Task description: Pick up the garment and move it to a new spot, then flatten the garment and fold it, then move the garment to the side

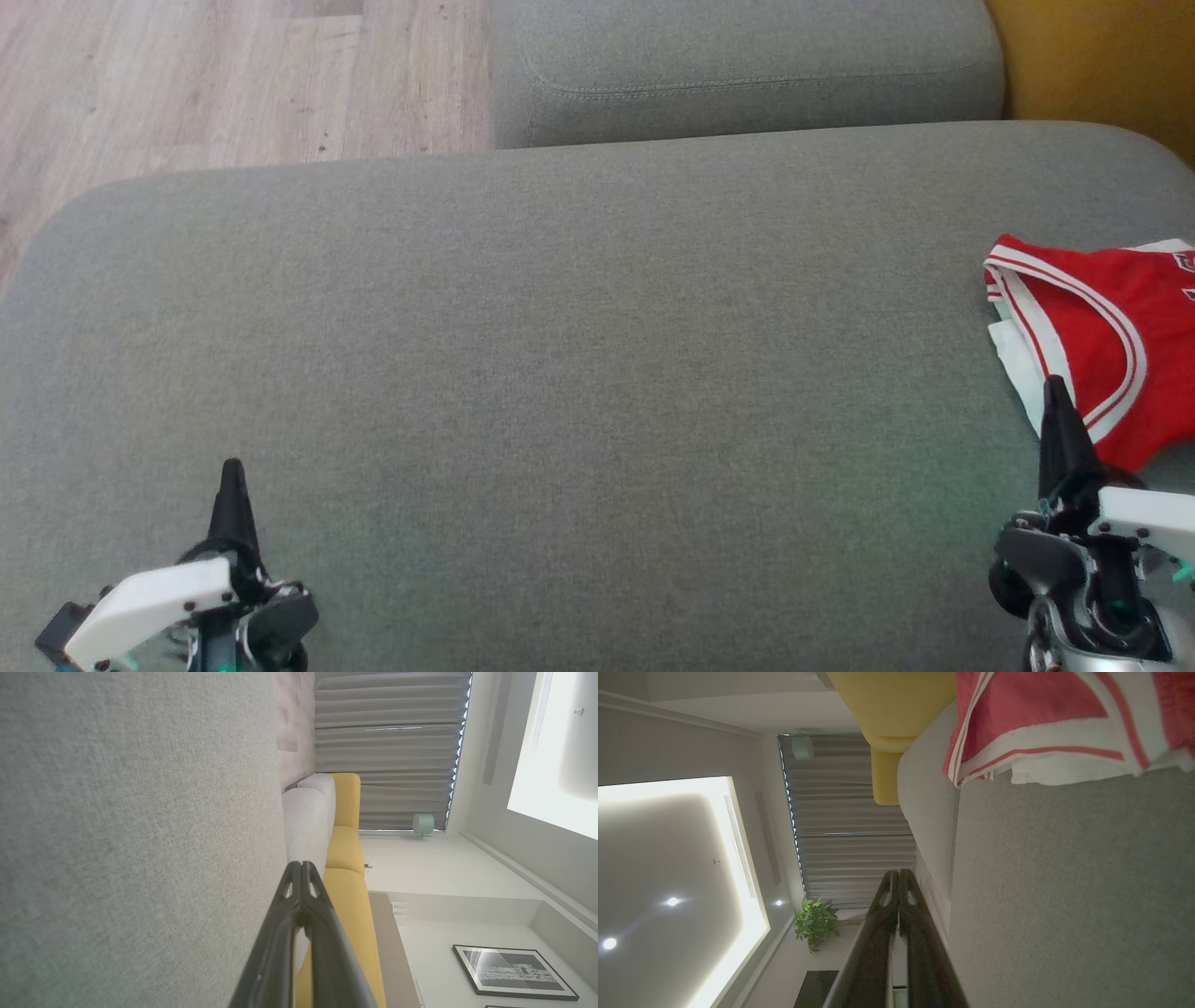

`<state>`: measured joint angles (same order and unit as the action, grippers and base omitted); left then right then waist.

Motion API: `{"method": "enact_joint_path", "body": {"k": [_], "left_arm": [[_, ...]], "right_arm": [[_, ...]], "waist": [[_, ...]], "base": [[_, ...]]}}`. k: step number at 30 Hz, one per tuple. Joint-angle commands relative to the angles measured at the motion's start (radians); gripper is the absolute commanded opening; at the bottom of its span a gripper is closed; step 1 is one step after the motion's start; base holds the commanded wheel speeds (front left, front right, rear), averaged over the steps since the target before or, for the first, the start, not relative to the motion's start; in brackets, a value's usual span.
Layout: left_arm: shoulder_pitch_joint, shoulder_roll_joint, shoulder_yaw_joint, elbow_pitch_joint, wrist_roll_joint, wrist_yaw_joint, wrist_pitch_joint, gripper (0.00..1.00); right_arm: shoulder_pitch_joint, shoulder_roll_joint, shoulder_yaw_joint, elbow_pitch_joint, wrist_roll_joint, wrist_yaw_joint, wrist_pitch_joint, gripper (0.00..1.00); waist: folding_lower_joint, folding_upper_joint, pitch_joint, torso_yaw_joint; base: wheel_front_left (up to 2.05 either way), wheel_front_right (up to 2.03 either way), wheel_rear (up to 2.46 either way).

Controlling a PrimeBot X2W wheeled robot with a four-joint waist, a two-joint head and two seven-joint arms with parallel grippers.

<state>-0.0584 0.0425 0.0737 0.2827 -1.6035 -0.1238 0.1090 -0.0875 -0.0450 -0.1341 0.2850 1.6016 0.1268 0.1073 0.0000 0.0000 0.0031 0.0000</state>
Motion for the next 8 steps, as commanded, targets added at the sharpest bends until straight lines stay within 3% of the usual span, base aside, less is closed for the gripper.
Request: {"method": "enact_joint_path", "body": {"k": [1, 8], "left_arm": [[-0.050, 0.008, 0.040, -0.037, -0.005, -0.007, 0.004, 0.00], [-0.050, 0.008, 0.040, -0.037, -0.005, -0.007, 0.004, 0.00]], "right_arm": [[-0.020, -0.005, 0.020, -0.040, 0.007, 0.004, 0.006, 0.00], [-0.020, -0.005, 0.020, -0.040, 0.007, 0.004, 0.006, 0.00]], "waist": [[0.0000, 0.0000, 0.000, 0.000], [0.0000, 0.0000, 0.000, 0.000]], "base": [[0.00, 0.00, 0.00], [0.00, 0.00, 0.00]]}}
